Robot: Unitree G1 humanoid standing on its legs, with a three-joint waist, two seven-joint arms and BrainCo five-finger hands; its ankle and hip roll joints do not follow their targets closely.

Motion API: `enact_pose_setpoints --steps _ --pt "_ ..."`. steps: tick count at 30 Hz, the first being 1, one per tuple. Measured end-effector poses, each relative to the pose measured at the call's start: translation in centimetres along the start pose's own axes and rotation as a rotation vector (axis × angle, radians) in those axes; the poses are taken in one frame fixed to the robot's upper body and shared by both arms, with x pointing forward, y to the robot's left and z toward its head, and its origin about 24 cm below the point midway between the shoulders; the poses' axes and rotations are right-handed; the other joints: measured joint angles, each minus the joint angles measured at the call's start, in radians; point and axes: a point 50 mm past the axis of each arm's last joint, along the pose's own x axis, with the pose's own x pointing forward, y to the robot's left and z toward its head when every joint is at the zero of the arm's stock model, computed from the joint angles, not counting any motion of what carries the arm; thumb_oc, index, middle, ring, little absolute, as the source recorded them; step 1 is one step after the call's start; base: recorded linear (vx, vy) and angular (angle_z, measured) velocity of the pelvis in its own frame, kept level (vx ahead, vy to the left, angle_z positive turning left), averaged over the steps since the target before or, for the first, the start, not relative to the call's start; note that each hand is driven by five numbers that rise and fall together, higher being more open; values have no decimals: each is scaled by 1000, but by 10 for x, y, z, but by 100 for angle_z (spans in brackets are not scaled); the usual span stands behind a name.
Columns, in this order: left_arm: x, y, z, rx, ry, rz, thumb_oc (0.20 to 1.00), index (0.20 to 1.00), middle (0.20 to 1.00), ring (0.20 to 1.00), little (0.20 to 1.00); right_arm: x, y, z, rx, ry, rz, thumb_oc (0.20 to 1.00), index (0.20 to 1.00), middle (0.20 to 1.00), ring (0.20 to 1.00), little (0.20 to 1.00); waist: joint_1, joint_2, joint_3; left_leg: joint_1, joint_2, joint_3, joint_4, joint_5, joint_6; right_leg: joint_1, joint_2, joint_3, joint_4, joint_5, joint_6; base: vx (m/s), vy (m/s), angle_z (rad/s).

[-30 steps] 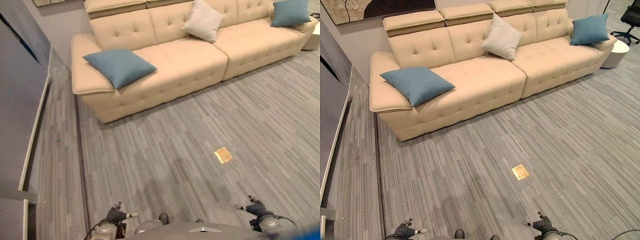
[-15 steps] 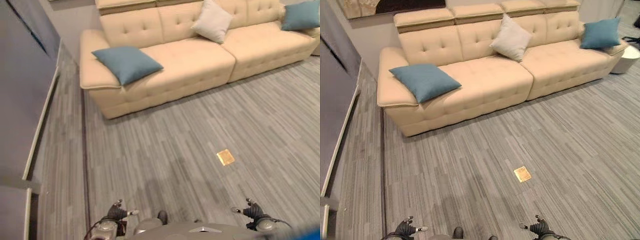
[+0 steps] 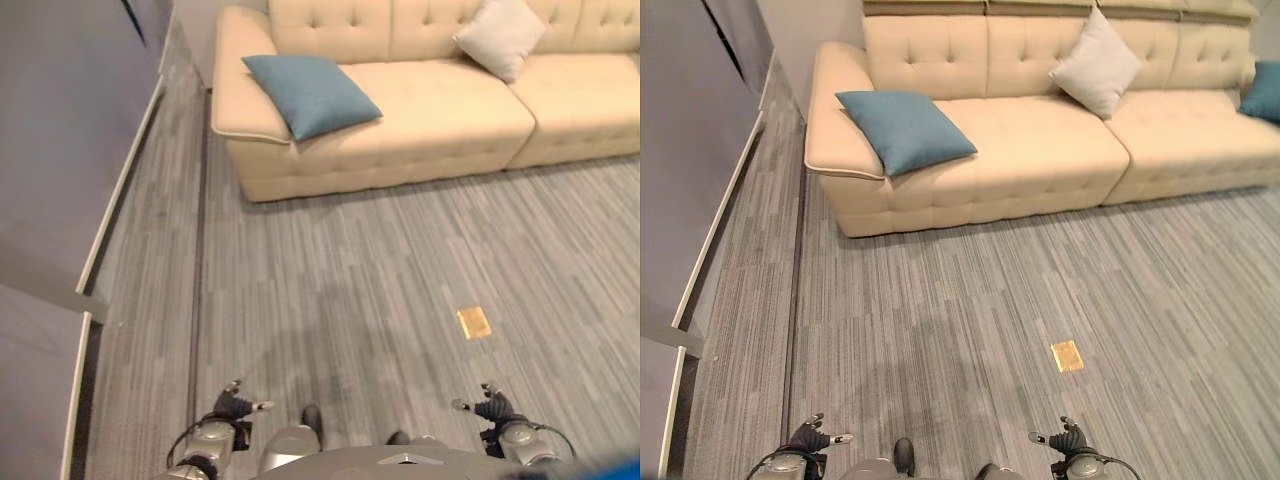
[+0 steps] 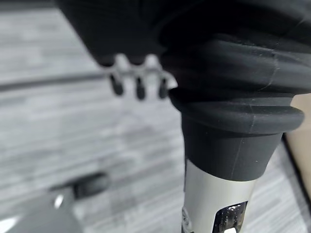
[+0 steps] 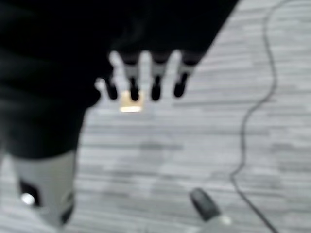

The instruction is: Pick up all the scattered cushions and arrange them neatly on the sofa.

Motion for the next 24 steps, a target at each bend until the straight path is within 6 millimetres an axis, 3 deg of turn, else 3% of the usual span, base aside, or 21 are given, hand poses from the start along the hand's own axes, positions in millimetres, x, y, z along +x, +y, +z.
enact_pose_setpoints --steps 1,2,4,5,6,7,8,9,10,11,12,14,15,16,18,19,20,21,22,24 --pt "0 3 1 15 -8 4 1000 1000 1000 1000 1000 0 4 7 -1 -29 14 1000 1000 1000 1000 1000 -3 17 10 1 3 -6 5 -3 12 -118 -32 70 173 1 65 308 6 8" --pt "1 5 3 18 -12 10 1000 1000 1000 1000 1000 0 9 12 7 -46 26 1000 1000 1000 1000 1000 -4 16 12 14 -10 -23 -14 -21 5 -155 23 109 113 -30 69 473 -40 20" --pt "1 -2 5 16 -9 -4 1000 1000 1000 1000 1000 0 9 23 21 -92 24 1000 1000 1000 1000 1000 -34 14 16 41 -31 -66 -39 -34 12 -153 158 197 -147 -59 23 402 -94 51" --pt "2 -14 15 5 -30 -29 1000 1000 1000 1000 1000 0 9 23 20 -91 24 1000 1000 1000 1000 1000 -41 14 17 43 -43 -81 -38 -42 -5 -177 180 177 -317 -20 -11 424 -127 71" --pt "1 -20 14 -2 -28 -44 1000 1000 1000 1000 1000 0 9 22 18 -84 25 1000 1000 1000 1000 1000 -43 14 17 66 -58 -90 -41 -59 -5 -194 174 167 -436 45 -21 522 -239 75" --pt "-1 -26 4 -2 -3 -56 1000 1000 1000 1000 1000 -1 12 13 10 -48 32 1000 1000 1000 1000 1000 -56 22 13 107 -61 -133 -32 -93 -23 -190 170 161 -434 77 -26 451 -370 84" --pt "-4 -32 -5 -3 17 -70 1000 1000 1000 1000 1000 -2 16 3 -5 -6 48 1000 1000 1000 1000 1000 -59 46 0 141 -26 -167 -3 -141 -91 -155 208 149 -343 56 -64 243 -380 130" --pt "-6 -31 -11 -3 25 -68 1000 1000 1000 1000 1000 -6 23 -7 -3 15 70 1000 1000 1000 1000 1000 -54 38 -29 100 -10 -193 137 -163 -124 -89 261 114 -311 31 -136 112 -377 179" --pt "-2 -23 6 8 -30 -49 1000 1000 1000 1000 1000 -5 25 -2 30 -5 73 1000 1000 1000 1000 1000 -33 -48 -22 -197 -20 -128 684 -75 -146 -11 248 100 -423 31 -290 136 -252 137" --pt "0 -19 19 -13 -77 -42 1000 1000 1000 1000 1000 -1 13 4 41 -1 36 1000 1000 1000 1000 1000 35 -72 -13 -444 61 -91 992 9 -154 28 265 110 -472 29 -298 384 -200 53" --pt "0 -12 11 -2 -49 -24 1000 1000 1000 1000 1000 5 1 28 43 -61 6 1000 1000 1000 1000 1000 50 -45 6 -526 162 -53 894 -29 -115 129 344 133 -543 8 -281 396 -59 -45" --pt "-1 -10 7 -7 -38 -22 1000 1000 1000 1000 1000 7 2 39 44 -97 7 1000 1000 1000 1000 1000 45 -45 15 -513 140 -58 669 -34 -128 182 366 155 -574 -23 -225 296 -2 -43" --pt "-1 -11 8 -9 -41 -22 1000 1000 1000 1000 1000 7 4 44 31 -113 12 1000 1000 1000 1000 1000 46 -55 23 -490 98 -55 401 -12 -138 223 382 169 -615 -34 -202 236 42 -32" --pt "-1 -11 8 -10 -42 -23 1000 1000 1000 1000 1000 7 4 44 21 -108 14 1000 1000 1000 1000 1000 46 -52 31 -481 75 -67 261 24 -134 241 395 172 -621 -31 -206 245 75 -38" --pt "0 -7 9 -16 -41 -12 1000 1000 1000 1000 1000 6 11 36 9 -75 32 1000 1000 1000 1000 1000 47 -81 43 -471 16 -77 150 82 -103 286 412 184 -619 -55 -165 307 121 -55" --pt "-1 -7 5 -19 -31 -11 1000 1000 1000 1000 1000 5 12 27 8 -54 34 1000 1000 1000 1000 1000 47 -90 44 -447 -12 -70 135 118 -45 313 417 184 -611 -74 -134 252 127 -59" --pt "-2 -10 -1 -21 -15 -18 1000 1000 1000 1000 1000 4 10 23 6 -49 29 1000 1000 1000 1000 1000 46 -76 41 -409 -23 -67 132 137 4 339 438 186 -592 -82 -121 220 134 -79" --pt "-6 -8 -20 -9 39 -13 1000 1000 1000 1000 1000 0 16 5 4 1 42 1000 1000 1000 1000 1000 55 -56 19 -316 -17 -120 71 217 87 363 474 182 -508 -124 -65 147 94 -67" --pt "-5 -1 -21 -3 49 5 1000 1000 1000 1000 1000 -2 24 0 9 17 62 1000 1000 1000 1000 1000 47 -76 7 -287 -27 -131 38 206 95 319 437 159 -433 -191 -73 141 94 -66" --pt "-3 -8 -9 -20 23 -10 1000 1000 1000 1000 1000 -2 19 -3 4 23 50 1000 1000 1000 1000 1000 32 -77 3 -224 -30 -130 -23 209 88 277 373 143 -401 -219 -73 198 161 -8"
